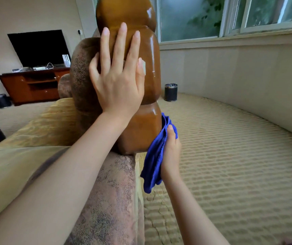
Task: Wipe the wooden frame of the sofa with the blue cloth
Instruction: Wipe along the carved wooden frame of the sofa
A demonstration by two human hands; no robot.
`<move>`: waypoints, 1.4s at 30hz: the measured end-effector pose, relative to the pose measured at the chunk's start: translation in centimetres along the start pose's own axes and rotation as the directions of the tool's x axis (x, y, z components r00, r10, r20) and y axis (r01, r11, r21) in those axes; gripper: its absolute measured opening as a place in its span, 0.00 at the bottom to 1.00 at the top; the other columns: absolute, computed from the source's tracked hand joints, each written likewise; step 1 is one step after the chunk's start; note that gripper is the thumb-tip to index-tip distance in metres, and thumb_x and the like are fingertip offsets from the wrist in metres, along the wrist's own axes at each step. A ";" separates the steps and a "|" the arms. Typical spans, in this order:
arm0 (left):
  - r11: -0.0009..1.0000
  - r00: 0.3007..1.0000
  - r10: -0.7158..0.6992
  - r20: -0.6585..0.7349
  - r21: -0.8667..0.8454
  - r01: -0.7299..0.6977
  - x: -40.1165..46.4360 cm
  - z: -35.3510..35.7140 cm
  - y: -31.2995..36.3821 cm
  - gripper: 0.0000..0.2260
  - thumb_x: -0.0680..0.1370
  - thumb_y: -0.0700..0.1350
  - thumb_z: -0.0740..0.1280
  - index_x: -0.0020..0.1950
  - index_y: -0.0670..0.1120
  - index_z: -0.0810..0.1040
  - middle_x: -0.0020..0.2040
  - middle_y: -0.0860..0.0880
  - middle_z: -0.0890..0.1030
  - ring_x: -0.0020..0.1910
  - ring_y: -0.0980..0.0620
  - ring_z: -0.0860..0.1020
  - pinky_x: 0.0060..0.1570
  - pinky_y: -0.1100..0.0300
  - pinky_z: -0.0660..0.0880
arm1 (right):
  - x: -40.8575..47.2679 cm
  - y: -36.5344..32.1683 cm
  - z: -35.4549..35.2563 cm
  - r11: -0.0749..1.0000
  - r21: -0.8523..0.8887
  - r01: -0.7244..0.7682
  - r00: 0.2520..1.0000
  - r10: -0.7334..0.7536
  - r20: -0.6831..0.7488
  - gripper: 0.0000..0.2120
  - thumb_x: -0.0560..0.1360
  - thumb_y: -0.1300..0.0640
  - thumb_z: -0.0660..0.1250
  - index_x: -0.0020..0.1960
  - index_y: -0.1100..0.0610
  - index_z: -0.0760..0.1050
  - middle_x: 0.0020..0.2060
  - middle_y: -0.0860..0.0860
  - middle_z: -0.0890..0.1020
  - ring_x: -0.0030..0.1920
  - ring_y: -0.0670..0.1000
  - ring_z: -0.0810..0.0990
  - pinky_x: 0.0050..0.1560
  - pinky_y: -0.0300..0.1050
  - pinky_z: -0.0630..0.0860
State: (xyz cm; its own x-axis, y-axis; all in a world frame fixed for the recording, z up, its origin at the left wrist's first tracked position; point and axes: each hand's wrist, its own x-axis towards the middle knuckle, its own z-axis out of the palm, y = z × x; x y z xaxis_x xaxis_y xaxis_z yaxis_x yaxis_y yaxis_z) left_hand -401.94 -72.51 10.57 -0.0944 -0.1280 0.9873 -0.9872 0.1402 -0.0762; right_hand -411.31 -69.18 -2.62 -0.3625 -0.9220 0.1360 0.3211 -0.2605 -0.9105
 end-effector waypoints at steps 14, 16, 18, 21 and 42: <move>0.999 0.999 -0.037 -0.021 0.035 0.038 -0.1 -0.1 0.6 0.21 0.82 0.50 0.48 0.72 0.51 0.68 0.72 0.47 0.69 0.72 0.43 0.65 0.62 0.48 0.67 | 2.2 -4.2 2.3 0.963 -0.023 0.270 0.963 -0.270 0.021 0.15 0.79 0.56 0.59 0.35 0.44 0.68 0.40 0.45 0.73 0.42 0.46 0.72 0.50 0.47 0.70; 0.999 0.999 -0.044 -0.021 0.018 0.044 -0.1 -0.1 0.7 0.21 0.82 0.50 0.48 0.72 0.51 0.68 0.72 0.47 0.69 0.72 0.43 0.64 0.63 0.48 0.66 | 1.8 -2.5 1.6 0.974 -0.037 0.225 0.974 -0.226 -0.015 0.14 0.79 0.55 0.58 0.35 0.46 0.67 0.38 0.45 0.72 0.40 0.47 0.71 0.48 0.48 0.70; 0.998 0.998 -0.058 -0.020 0.006 0.058 -0.1 -0.1 0.7 0.20 0.83 0.50 0.48 0.72 0.51 0.68 0.73 0.47 0.68 0.73 0.43 0.64 0.63 0.49 0.66 | 1.1 -0.4 0.6 0.983 -0.053 0.174 0.983 -0.176 -0.046 0.13 0.78 0.53 0.58 0.35 0.47 0.66 0.36 0.45 0.72 0.39 0.47 0.70 0.47 0.49 0.69; 0.998 0.998 -0.060 -0.030 0.013 0.060 -0.2 0.0 0.8 0.19 0.82 0.48 0.52 0.72 0.51 0.68 0.73 0.48 0.68 0.73 0.43 0.64 0.63 0.50 0.66 | 0.0 0.6 0.6 0.976 -0.064 0.208 0.974 -0.213 -0.079 0.10 0.77 0.54 0.58 0.37 0.47 0.71 0.40 0.46 0.75 0.44 0.47 0.74 0.53 0.49 0.70; 0.072 0.750 -0.400 0.527 -0.798 0.599 1.7 -6.6 -3.1 0.19 0.75 0.42 0.57 0.63 0.45 0.78 0.62 0.52 0.78 0.63 0.59 0.74 0.63 0.63 0.71 | -2.0 -2.2 7.8 -0.287 -0.562 0.776 0.183 -0.750 0.636 0.05 0.70 0.63 0.66 0.42 0.59 0.80 0.43 0.53 0.80 0.51 0.54 0.71 0.56 0.51 0.68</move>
State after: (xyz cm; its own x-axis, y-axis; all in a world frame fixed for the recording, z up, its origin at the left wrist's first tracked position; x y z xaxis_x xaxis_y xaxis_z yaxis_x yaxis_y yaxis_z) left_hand -398.17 -66.69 13.38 0.2565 -0.6695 0.6971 -0.0247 0.7165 0.6971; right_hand -404.49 -69.01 2.12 0.2490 -0.1554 0.9560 -0.8649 -0.4798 0.1473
